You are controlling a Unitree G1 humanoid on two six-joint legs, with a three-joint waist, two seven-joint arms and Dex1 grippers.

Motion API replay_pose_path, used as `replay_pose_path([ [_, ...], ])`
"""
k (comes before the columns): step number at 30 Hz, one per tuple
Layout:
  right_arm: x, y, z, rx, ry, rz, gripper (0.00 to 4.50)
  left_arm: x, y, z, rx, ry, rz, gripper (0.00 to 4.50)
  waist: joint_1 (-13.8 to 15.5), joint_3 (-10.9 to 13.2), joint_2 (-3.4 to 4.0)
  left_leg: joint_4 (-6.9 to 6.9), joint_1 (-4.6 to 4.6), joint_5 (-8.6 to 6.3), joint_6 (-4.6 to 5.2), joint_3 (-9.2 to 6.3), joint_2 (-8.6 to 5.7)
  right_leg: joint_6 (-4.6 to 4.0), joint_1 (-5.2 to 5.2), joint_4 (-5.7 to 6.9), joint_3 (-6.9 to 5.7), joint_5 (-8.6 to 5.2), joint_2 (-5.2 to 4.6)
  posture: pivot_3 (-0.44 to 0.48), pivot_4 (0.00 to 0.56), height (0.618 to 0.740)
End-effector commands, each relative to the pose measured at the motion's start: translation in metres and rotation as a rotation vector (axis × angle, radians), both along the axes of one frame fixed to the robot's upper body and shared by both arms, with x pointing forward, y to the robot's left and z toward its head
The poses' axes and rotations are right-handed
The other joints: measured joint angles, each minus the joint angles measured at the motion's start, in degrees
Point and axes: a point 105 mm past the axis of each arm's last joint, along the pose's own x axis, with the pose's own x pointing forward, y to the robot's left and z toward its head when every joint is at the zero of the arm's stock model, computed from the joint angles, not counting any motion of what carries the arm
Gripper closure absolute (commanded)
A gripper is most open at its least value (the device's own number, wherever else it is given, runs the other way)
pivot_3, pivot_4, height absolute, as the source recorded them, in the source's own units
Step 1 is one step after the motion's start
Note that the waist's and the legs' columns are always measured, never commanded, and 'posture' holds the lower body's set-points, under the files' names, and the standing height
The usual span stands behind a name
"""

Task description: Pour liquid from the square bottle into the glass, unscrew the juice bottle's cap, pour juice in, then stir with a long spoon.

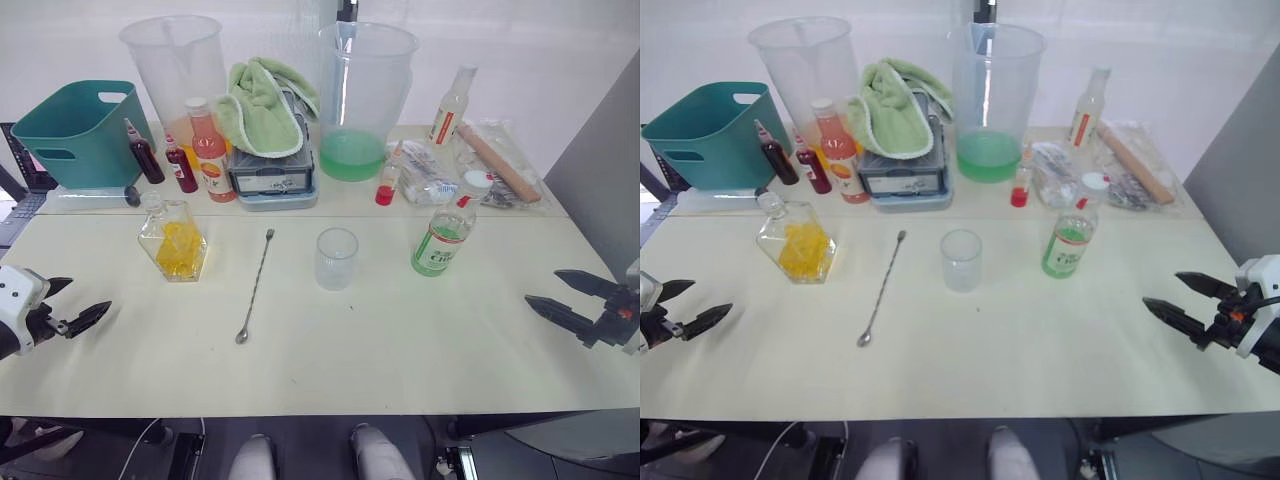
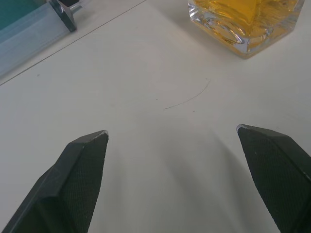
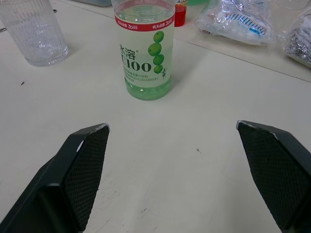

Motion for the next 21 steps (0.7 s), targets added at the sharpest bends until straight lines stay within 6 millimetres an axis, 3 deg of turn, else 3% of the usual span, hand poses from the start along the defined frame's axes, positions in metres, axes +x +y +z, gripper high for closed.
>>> replay_pose_path([
  [1,0.001,0.011,0.019,0.023,-0.037,0.057,0.05,0.005,0.000,0.020,-0.032,-0.066,0.008,0.00,0.0,0.0,0.00,0.00,0.00,0.00,0.00,0.00,0.00,0.00,0.00,0.00,0.00,0.00,0.00,0.000,0.150,0.727],
  [6,0.000,0.053,0.041,0.065,-0.008,0.273,0.05,-0.002,-0.019,0.028,-0.210,-0.110,-0.036,0.00,-0.3,0.0,0.03,0.01,0.00,0.00,0.00,0.00,0.01,0.00,0.01,0.05,0.01,0.00,0.00,0.000,0.150,0.727],
  [15,0.000,0.124,0.074,0.018,-0.002,0.619,0.05,-0.041,-0.045,0.022,-0.256,-0.209,0.045,0.00,-0.9,0.0,0.02,0.04,-0.03,0.00,0.00,-0.07,-0.01,0.00,0.04,0.00,-0.04,0.00,-0.05,0.000,0.150,0.727],
  [21,0.001,0.151,0.087,-0.005,-0.032,0.743,0.05,-0.050,-0.063,0.017,-0.247,-0.286,0.168,0.00,0.0,0.0,-0.05,0.16,-0.01,0.00,0.00,-0.10,0.00,0.01,0.07,-0.04,-0.07,0.01,-0.04,0.000,0.150,0.727],
])
